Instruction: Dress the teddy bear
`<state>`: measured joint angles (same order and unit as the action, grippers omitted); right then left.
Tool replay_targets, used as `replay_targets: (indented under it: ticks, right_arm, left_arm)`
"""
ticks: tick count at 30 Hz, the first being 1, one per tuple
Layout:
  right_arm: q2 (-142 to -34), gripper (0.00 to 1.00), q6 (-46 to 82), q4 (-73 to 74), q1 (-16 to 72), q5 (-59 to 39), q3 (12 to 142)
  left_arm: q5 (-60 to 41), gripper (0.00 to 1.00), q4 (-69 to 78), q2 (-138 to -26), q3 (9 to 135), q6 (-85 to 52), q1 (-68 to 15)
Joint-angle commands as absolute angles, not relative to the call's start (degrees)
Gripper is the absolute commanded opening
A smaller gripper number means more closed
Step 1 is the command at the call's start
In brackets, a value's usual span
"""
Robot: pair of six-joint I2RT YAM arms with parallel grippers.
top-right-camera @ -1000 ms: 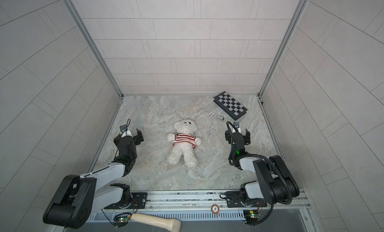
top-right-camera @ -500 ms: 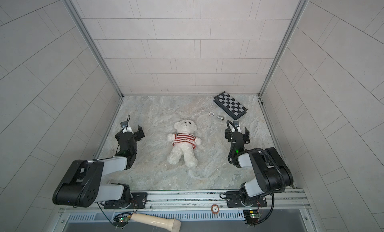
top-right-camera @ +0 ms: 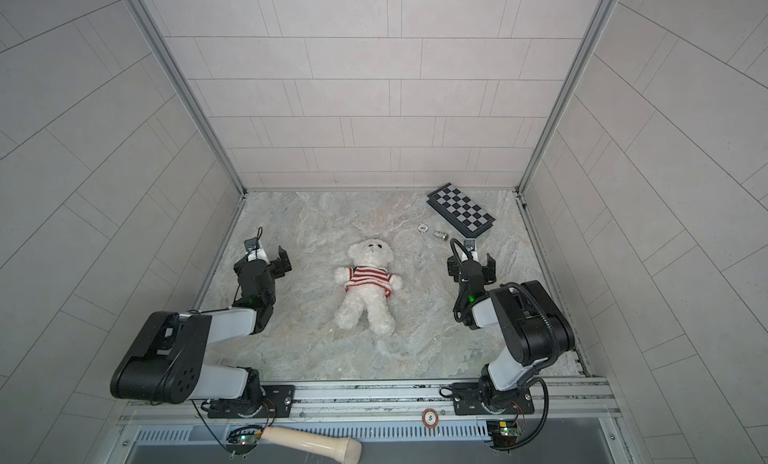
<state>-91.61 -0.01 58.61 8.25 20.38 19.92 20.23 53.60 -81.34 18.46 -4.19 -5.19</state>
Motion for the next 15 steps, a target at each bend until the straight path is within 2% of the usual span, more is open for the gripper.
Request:
replay_targets:
  ticks: [1,15]
  right_arm:
    - [-91.1,0.99,1.1,55.7,6.9,19.6,21.3]
    - [-91.1,0.99,1.5,54.9,6.2,18.7,21.6]
  left_arm:
    - [19.9,1.00,55.3,-83.5,19.9,-2.1,-6.3]
    - [17.8,1.00,55.3,-83.9,20.2,-0.3,-7.2]
